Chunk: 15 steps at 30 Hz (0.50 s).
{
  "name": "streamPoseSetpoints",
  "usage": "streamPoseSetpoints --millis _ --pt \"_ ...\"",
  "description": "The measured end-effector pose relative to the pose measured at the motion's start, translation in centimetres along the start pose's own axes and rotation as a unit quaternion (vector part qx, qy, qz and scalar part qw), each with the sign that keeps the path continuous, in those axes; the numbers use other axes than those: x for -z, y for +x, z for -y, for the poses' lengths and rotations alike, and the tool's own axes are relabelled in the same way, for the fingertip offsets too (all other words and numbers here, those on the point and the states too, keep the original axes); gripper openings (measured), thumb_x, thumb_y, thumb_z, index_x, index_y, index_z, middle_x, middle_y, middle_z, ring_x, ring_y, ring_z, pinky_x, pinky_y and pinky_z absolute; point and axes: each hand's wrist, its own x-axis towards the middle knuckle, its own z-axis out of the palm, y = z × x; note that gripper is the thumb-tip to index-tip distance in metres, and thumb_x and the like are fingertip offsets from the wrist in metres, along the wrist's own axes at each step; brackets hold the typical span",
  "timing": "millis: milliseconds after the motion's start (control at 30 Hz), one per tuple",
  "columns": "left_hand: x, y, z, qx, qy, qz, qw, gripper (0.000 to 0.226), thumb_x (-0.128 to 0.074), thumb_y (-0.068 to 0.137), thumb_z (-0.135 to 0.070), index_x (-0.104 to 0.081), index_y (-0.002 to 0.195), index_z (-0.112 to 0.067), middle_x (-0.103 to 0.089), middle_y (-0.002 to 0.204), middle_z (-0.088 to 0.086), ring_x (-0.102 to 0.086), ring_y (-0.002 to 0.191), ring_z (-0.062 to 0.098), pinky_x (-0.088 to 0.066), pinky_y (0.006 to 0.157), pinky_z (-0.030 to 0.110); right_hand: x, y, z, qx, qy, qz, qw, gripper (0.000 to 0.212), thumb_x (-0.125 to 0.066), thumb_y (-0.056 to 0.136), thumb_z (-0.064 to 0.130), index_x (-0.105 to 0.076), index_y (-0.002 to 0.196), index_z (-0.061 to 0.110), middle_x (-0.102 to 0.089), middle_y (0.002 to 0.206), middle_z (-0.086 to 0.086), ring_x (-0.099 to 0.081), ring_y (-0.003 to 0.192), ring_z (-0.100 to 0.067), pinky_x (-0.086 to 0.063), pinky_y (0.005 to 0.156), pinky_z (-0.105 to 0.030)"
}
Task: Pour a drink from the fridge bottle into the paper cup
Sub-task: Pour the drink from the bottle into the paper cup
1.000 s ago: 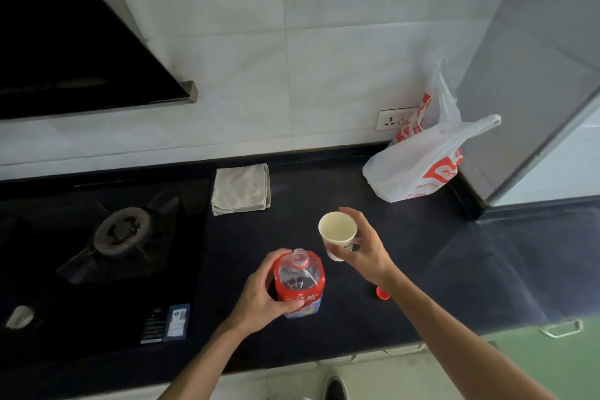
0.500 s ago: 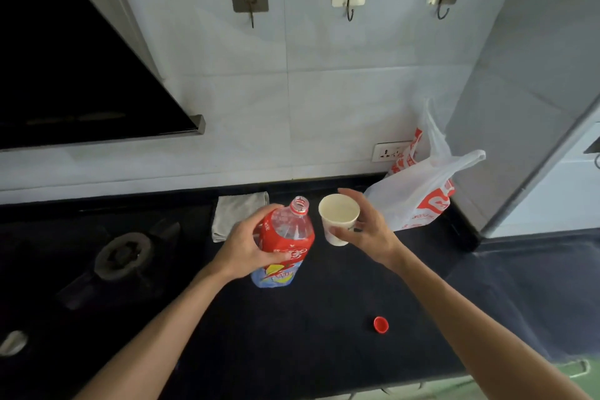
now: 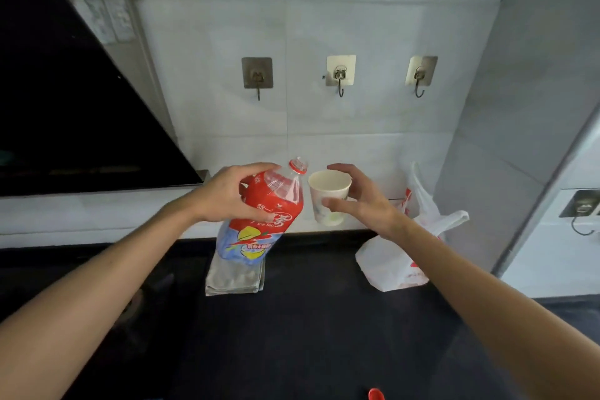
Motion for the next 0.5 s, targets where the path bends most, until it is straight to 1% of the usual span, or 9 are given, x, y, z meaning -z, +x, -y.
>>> streamPoseSetpoints --millis 100,200,267,300,367,400,500 --pt "2.6 1.3 -2.3 -0.009 0.026 0.004 1.0 0.09 -0.094 0.052 -0.046 -0.053 0.132 -0.045 -0.064 0.127 -0.013 -0.065 0.11 0.007 -0.059 0.091 0.036 1.3 1.0 2.2 0.002 0.003 0.014 1.0 0.057 -0.077 0.083 0.017 -0.048 0.133 0.024 -0.062 0.117 0.003 -0.063 0.102 -0.009 -0.053 0.079 -0.017" --pt "4.5 2.2 -4.4 -0.015 0.069 0.011 0.997 0.088 -0.094 0.057 -0.041 -0.054 0.135 -0.038 -0.064 0.126 -0.013 -0.066 0.109 0.008 -0.059 0.09 0.035 2.4 1.8 3.8 -0.001 -0.002 0.034 0.999 0.054 -0.075 0.085 0.016 -0.049 0.132 0.021 -0.063 0.118 -0.001 -0.064 0.103 -0.013 -0.053 0.081 -0.022" --pt "5.3 2.8 -5.6 -0.023 0.101 0.025 0.994 0.09 -0.093 0.058 -0.043 -0.053 0.139 -0.034 -0.064 0.126 -0.014 -0.065 0.109 0.009 -0.059 0.09 0.032 2.8 2.3 4.5 0.002 -0.003 0.04 0.999 0.053 -0.076 0.085 0.015 -0.05 0.131 0.02 -0.063 0.119 -0.003 -0.064 0.105 -0.018 -0.054 0.083 -0.026" --pt "5.7 3.0 -6.1 -0.024 0.113 0.032 0.993 0.091 -0.092 0.059 -0.044 -0.051 0.14 -0.034 -0.063 0.125 -0.016 -0.064 0.11 0.009 -0.059 0.089 0.029 3.1 2.5 4.9 0.004 -0.003 0.042 0.999 0.052 -0.076 0.084 0.014 -0.051 0.13 0.02 -0.063 0.119 -0.004 -0.064 0.104 -0.018 -0.054 0.083 -0.028" --pt "6.5 3.3 -7.0 -0.023 0.135 0.035 0.99 0.087 -0.091 0.064 -0.039 -0.05 0.141 -0.034 -0.062 0.119 -0.02 -0.064 0.109 0.008 -0.057 0.083 0.02 3.4 2.8 5.4 0.011 -0.001 0.045 0.999 0.052 -0.076 0.084 0.013 -0.051 0.129 0.02 -0.064 0.117 -0.004 -0.066 0.098 -0.016 -0.056 0.083 -0.029" --pt "6.8 3.4 -7.3 -0.025 0.144 0.035 0.989 0.087 -0.091 0.065 -0.037 -0.049 0.141 -0.034 -0.061 0.118 -0.02 -0.063 0.108 0.007 -0.057 0.083 0.019 3.6 2.9 5.7 0.014 0.0 0.046 0.999 0.051 -0.076 0.084 0.012 -0.052 0.129 0.02 -0.064 0.116 -0.003 -0.066 0.096 -0.016 -0.056 0.083 -0.03" --pt "7.7 3.8 -8.1 -0.03 0.169 0.043 0.984 0.089 -0.091 0.065 -0.037 -0.048 0.143 -0.033 -0.06 0.125 -0.014 -0.062 0.111 0.01 -0.058 0.09 0.028 4.1 3.1 6.3 0.02 -0.001 0.046 0.999 0.051 -0.076 0.084 0.013 -0.052 0.129 0.021 -0.064 0.116 -0.002 -0.066 0.097 -0.018 -0.056 0.085 -0.031"
